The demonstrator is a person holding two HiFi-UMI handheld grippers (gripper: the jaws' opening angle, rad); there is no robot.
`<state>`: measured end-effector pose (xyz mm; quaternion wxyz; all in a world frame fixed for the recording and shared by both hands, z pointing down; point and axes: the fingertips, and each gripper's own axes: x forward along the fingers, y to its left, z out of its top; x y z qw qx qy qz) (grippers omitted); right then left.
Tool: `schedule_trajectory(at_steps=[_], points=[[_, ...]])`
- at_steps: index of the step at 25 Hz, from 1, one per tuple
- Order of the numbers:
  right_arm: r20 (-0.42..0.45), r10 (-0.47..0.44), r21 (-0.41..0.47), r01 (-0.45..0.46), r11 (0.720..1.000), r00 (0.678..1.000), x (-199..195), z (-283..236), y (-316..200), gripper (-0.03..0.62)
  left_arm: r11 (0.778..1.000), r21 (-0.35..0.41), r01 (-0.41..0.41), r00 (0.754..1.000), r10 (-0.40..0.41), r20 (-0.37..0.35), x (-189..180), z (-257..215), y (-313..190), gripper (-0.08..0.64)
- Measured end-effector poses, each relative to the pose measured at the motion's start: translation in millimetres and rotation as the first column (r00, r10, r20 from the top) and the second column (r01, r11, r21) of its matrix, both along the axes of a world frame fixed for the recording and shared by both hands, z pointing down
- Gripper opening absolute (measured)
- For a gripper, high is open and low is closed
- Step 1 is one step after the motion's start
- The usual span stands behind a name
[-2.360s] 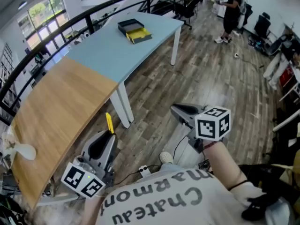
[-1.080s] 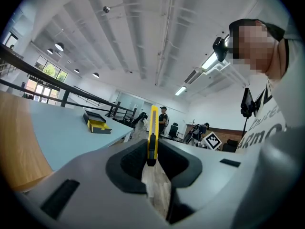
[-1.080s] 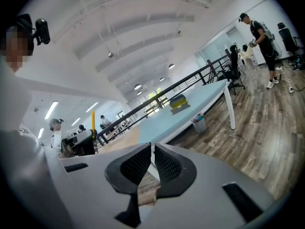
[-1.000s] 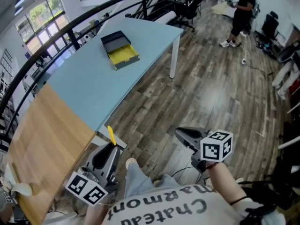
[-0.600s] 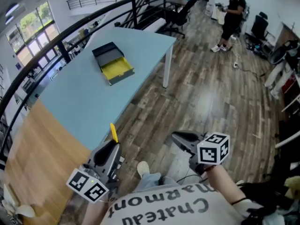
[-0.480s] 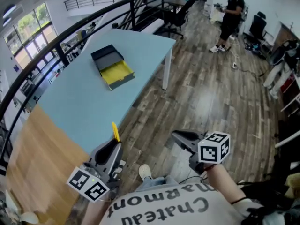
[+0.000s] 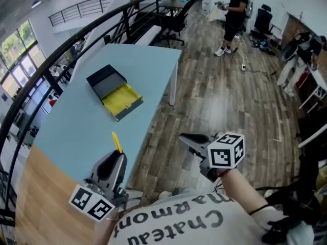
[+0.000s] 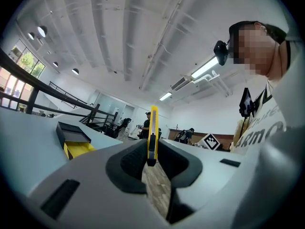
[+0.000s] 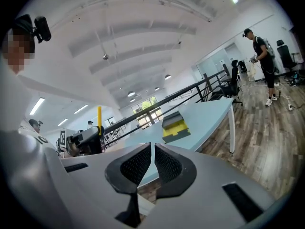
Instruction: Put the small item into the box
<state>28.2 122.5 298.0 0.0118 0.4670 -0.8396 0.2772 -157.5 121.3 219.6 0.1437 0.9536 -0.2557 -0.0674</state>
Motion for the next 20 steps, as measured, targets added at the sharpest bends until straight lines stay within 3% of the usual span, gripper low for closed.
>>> schedule_trajectory(at_steps=[11, 20], points=[[0.005, 0.038, -0.032, -0.038, 0.999, 0.999, -2.6, 14.1, -38.5, 0.049, 0.999, -0.033, -0.043, 0.999, 0.042, -0.022, 0.8, 13.9, -49.6, 0.065], [0.025, -0.047, -0.044, 0.048, 0.998, 0.999, -12.5, 20.6, -93.7, 0.049, 0.998, -0.052, 0.025, 1.000, -0.025, -0.009, -3.3, 21.1, -86.2, 0.066]])
